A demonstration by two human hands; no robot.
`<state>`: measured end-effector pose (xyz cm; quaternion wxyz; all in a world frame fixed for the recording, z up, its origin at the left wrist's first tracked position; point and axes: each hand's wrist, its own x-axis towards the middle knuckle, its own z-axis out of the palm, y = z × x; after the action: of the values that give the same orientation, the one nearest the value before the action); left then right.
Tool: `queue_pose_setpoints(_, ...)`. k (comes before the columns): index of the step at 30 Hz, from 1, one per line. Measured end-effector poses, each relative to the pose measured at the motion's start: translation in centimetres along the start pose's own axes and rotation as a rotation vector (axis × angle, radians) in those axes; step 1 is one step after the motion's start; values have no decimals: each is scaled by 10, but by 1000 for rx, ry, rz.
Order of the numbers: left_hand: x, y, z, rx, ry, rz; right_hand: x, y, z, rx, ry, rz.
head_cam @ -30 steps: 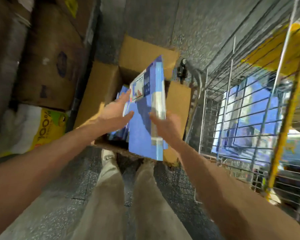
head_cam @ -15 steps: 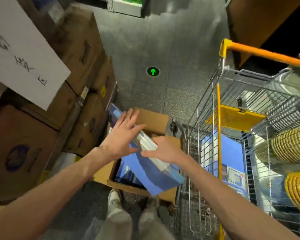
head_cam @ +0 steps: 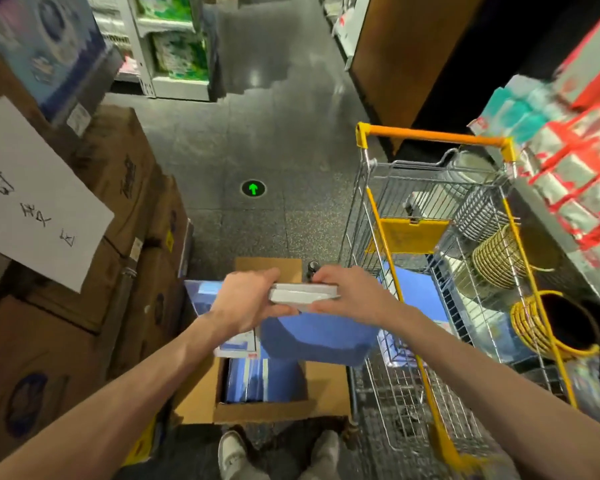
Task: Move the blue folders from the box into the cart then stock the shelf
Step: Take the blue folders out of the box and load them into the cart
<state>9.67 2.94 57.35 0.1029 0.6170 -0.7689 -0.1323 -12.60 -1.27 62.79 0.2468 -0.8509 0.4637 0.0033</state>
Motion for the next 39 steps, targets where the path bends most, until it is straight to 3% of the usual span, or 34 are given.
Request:
queue_pose_setpoints(9,-8,90,-21,-375,158,-282,-88,51,-52,107,665,123)
queue_pose_setpoints(12,-8,135,-26,-604,218,-372,-139,79,-50,225,801,275)
queue_pose_setpoints(16,-4,202,-12,-940,275,-466,-205,118,-39,643,793,563)
queue_pose_setpoints(19,-1,262,7,-1235,190,-522,-253,151,-22,1011,755,554)
queue_pose_setpoints(21,-5,299,18,-1332,136,-544,-283,164,-26,1043,820,543)
queue_pose_setpoints(27,-10,363,32,-1393,10,-444,-332,209,-35,1124,1007,593)
queue_pose_setpoints(32,11,373,49,-1262,-170,-307,-342,231,-38,1271,1032,603)
queue_pose_setpoints(36,38,380,66,-1182,-254,-422,-333,254,-36,1286,1046,652)
queue_pose_setpoints(39,68,377,87,-1183,-213,-442,-311,273,-36,1248,1034,726)
